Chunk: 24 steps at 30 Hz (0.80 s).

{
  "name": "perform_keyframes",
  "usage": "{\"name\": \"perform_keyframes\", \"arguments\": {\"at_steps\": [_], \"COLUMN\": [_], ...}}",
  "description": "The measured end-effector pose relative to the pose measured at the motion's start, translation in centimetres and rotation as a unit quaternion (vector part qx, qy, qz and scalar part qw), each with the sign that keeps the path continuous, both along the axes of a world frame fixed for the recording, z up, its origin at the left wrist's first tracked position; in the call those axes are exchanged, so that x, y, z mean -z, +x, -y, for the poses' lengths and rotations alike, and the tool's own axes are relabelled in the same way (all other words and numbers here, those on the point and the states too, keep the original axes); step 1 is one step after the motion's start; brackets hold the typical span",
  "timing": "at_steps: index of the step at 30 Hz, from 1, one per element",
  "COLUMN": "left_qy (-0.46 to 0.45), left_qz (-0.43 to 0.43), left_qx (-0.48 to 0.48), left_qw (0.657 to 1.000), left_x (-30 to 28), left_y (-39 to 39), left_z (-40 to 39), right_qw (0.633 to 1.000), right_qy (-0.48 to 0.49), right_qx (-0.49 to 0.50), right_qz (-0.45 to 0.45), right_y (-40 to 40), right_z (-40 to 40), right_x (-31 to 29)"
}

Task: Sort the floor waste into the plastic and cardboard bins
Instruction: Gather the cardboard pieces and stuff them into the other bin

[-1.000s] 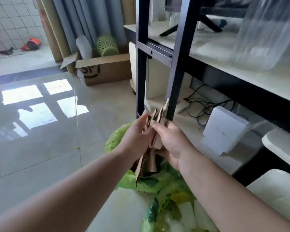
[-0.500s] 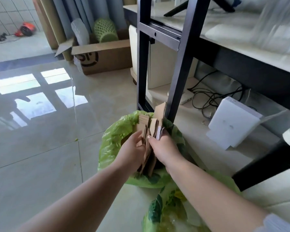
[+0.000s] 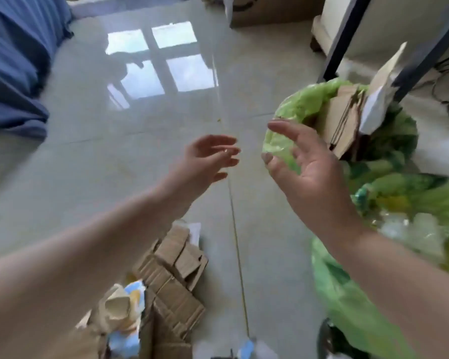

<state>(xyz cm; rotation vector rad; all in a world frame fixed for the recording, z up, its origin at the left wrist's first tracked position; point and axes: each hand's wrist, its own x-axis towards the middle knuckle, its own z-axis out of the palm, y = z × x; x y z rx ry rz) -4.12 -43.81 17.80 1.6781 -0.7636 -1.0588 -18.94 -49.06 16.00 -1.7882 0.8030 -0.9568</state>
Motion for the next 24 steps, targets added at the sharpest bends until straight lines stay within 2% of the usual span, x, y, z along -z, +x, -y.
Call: {"name": "perform_keyframes", "arguments": {"at_steps": [4,10,15,17,20,24], "left_qy": [0.036,0.061,0.118,0.157,0.254,0.361], "left_qz": [0.011,0.015,0.117,0.170,0.305,0.431], "left_qx": [-0.082,-0.182,-0.165,-0.141,-0.005,0.151], "left_qw": [0.996,0.981,0.972,0.963,0.918,0.813], "left_x": [1.7,5.5,10.3,12.4,16.2,20.1], "left_y": [4.9,9.4,12.6,13.4,14.4,15.7], "left_z": [-10.3,-23.7,-32.0,-34.7,-38.2,-41.8], "right_qw": [0.987,0.924,0.863,0.823,0.777,0.778], "right_qy": [0.045,0.074,0.085,0.042,-0.023,-0.058], "right_qx": [-0.124,-0.273,-0.301,-0.325,-0.360,-0.343], "right_qz": [-0.090,-0.258,-0.398,-0.463,-0.516,-0.523], "right_y": [4.6,8.5,10.8,11.9,14.1,18.4], "right_z": [-7.9,-15.2,-18.5,-19.5,-21.0,-22.8], "right_x": [2.6,6.9,10.3,11.6,13.3,15.3]}}
